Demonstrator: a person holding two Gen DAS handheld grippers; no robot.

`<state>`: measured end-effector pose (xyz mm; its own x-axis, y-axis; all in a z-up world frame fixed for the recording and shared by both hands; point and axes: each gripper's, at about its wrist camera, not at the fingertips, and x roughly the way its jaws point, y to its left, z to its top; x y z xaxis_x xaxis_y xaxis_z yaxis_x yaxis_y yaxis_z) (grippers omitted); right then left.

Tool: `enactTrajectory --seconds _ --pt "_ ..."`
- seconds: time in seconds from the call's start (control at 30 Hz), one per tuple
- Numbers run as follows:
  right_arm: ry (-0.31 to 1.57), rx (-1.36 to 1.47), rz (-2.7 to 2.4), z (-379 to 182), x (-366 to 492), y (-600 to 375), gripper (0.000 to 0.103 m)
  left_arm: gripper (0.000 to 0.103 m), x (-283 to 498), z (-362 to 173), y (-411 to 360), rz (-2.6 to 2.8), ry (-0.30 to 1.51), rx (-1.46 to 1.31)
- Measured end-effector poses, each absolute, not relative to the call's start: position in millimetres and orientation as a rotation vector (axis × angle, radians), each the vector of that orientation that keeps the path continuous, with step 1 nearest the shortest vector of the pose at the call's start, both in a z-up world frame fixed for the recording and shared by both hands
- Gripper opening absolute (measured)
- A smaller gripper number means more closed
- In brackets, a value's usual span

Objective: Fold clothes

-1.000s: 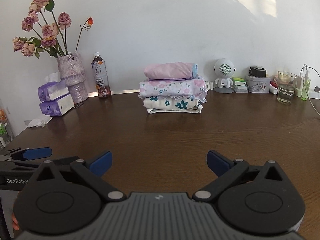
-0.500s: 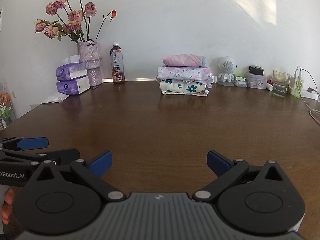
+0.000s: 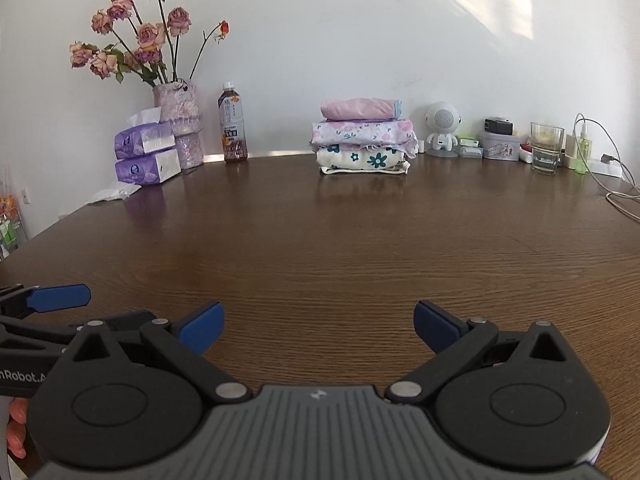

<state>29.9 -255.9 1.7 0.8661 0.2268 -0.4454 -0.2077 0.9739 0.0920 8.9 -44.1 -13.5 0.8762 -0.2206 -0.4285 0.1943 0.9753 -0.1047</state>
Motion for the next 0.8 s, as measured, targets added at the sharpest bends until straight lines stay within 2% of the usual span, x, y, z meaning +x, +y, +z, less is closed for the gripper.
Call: enactTrajectory --seconds 0.8 --pt "0.466 0.055 0.191 -0.9 29.7 -257.7 0.103 0.103 4.6 -12.7 -48.9 -0.178 0.417 -0.025"
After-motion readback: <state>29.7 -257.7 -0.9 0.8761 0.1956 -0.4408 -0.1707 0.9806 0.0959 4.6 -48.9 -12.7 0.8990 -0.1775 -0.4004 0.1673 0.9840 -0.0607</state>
